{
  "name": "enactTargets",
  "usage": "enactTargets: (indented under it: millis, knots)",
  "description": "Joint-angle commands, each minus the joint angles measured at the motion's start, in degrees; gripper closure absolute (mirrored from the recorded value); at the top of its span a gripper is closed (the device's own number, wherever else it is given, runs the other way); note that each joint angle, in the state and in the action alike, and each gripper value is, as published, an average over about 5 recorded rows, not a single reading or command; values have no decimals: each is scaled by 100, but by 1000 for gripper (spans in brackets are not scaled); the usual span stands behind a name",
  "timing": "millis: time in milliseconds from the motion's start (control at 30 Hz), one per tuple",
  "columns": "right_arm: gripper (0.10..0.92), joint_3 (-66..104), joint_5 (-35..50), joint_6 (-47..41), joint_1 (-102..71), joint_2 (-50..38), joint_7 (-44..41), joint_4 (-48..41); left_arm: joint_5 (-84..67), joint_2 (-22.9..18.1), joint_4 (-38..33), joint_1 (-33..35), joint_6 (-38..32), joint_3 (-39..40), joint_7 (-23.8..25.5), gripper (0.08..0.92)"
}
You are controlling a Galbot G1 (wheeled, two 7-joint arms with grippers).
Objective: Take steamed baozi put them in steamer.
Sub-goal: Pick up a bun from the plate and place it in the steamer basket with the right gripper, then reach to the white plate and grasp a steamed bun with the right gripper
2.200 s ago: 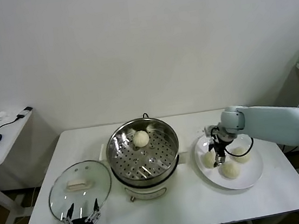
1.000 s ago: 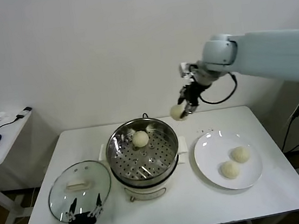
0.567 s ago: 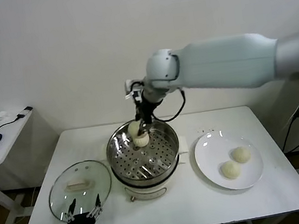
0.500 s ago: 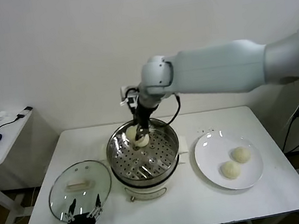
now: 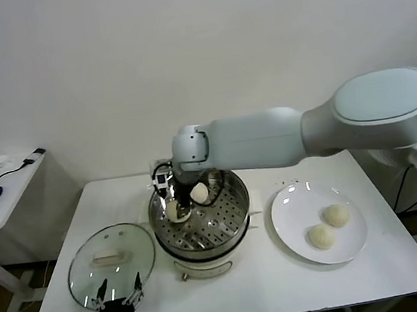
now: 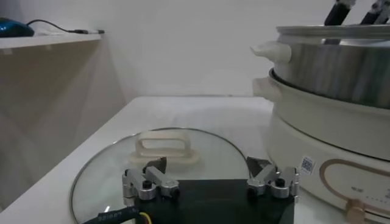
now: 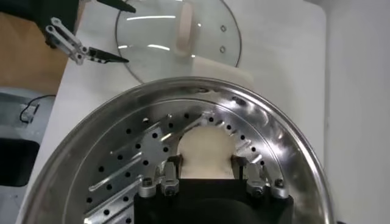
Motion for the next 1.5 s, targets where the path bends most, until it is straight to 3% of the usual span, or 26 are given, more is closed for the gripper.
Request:
enactTargets:
  millis: [33,200,367,567,700,1033,1500]
  knots:
    - [453,49,-142,-29,-340,230,58,-317,-7,-7,4,-3,9,4,0,177]
    - [340,-14,-322,323,128,-25,-424,-98,-18,-1,-6,5,19,-4,1,177]
    - [222,-251,-652,1277,987,-726,-1391,200,-21,-3,-40,19,23,-4,3,177]
    - [203,-711,-790,2125,1982,-2339,-2493,602,-26,-15,-79,25,26,-2,4,177]
    - [202,-1309,-1338,2534,2413,-3391,-2875,794,-33,-15,-80,10,37,-7,5,177]
    - [202,-1704,-2573,2343,1376,-5047,-2557,1498,-36,-38,-49,-32,55,-11,6,177]
    - [203,-671,-3121,1629,-612,-4960,-1845,1198,-33,-56,-73,9,73,-93,4,177]
